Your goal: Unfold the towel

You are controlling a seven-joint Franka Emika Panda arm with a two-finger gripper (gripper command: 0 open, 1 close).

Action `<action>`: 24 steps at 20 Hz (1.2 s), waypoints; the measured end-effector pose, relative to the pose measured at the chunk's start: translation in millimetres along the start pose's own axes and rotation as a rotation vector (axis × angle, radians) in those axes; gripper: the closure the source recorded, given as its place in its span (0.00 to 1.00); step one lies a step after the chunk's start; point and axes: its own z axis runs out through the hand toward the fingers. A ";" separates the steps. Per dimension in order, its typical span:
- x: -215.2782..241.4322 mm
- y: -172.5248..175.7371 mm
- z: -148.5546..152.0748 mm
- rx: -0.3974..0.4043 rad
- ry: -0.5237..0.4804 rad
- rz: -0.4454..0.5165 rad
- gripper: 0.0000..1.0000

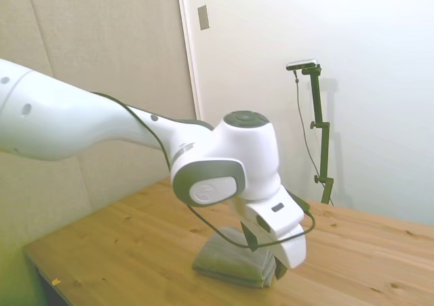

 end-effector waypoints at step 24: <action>-7.1 1.7 57.8 0.092 -0.256 -0.028 1.00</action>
